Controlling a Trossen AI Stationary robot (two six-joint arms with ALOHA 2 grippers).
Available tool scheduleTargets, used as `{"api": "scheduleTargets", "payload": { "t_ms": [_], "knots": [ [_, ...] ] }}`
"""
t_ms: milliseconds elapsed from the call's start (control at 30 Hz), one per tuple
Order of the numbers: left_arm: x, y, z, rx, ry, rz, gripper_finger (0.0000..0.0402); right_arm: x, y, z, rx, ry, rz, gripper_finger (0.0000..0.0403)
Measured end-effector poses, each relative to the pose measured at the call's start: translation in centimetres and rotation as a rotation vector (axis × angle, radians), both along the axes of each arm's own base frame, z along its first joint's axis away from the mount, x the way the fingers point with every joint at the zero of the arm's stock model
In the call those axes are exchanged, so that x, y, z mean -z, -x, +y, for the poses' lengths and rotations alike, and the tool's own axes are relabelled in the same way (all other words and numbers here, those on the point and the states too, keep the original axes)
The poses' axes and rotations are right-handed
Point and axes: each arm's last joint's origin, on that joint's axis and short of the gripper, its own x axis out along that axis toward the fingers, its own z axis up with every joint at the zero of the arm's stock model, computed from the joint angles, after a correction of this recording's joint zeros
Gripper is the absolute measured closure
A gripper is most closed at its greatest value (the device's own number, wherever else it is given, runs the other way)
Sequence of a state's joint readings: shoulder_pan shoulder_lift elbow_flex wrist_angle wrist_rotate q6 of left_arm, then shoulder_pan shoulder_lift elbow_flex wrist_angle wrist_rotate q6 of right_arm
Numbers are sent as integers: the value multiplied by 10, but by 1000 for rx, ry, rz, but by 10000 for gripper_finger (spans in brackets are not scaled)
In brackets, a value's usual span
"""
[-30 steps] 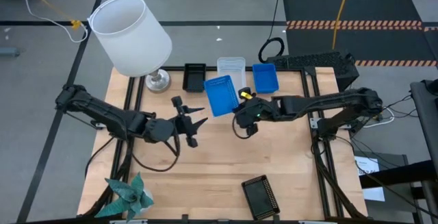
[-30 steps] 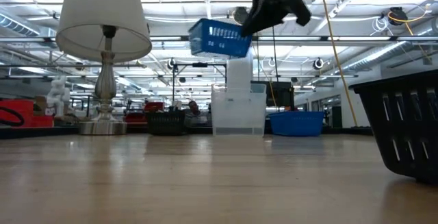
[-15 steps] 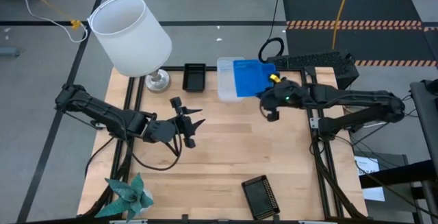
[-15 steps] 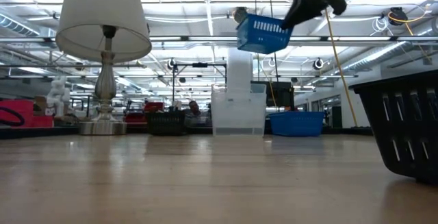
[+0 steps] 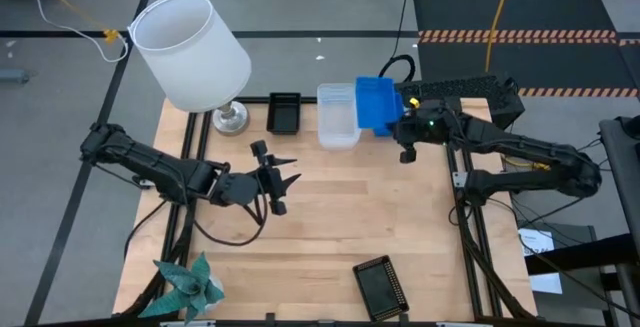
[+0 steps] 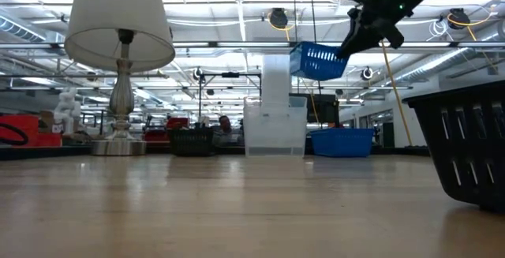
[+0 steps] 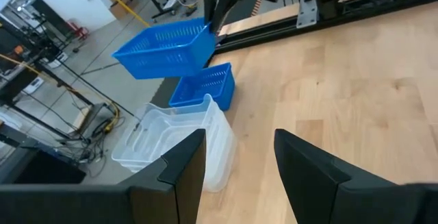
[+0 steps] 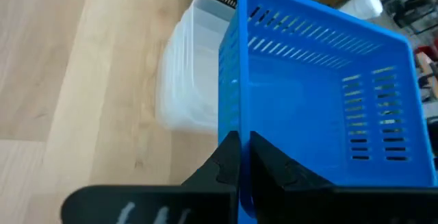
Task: Stack baskets by color
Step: Stack the bottom blue bin on the stacked blue bins
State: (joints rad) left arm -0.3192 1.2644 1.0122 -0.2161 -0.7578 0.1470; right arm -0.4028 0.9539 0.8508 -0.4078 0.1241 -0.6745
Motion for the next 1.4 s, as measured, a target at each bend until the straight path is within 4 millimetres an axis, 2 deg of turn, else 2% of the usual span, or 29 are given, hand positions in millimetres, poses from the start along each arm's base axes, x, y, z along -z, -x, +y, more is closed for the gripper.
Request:
{"api": "scheduleTargets", "payload": {
  "t_ms": [300, 733, 967, 1200, 1400],
  "knots": [
    [0, 0, 1, -8, 11, -5, 224, 19, 15, -26, 52, 39, 64, 397],
    [0, 0, 1, -11, 18, -9, 224, 45, 31, -46, 67, 92, 131, 397],
    [0, -1, 1, 15, 34, -6, 224, 56, 32, -59, 120, 34, 165, 397],
    [0, -1, 0, 24, 40, -5, 224, 69, 31, -69, 89, -37, 197, 397],
    [0, -1, 0, 24, 40, -5, 224, 72, 32, -72, 94, -43, 212, 397]
  ]
}}
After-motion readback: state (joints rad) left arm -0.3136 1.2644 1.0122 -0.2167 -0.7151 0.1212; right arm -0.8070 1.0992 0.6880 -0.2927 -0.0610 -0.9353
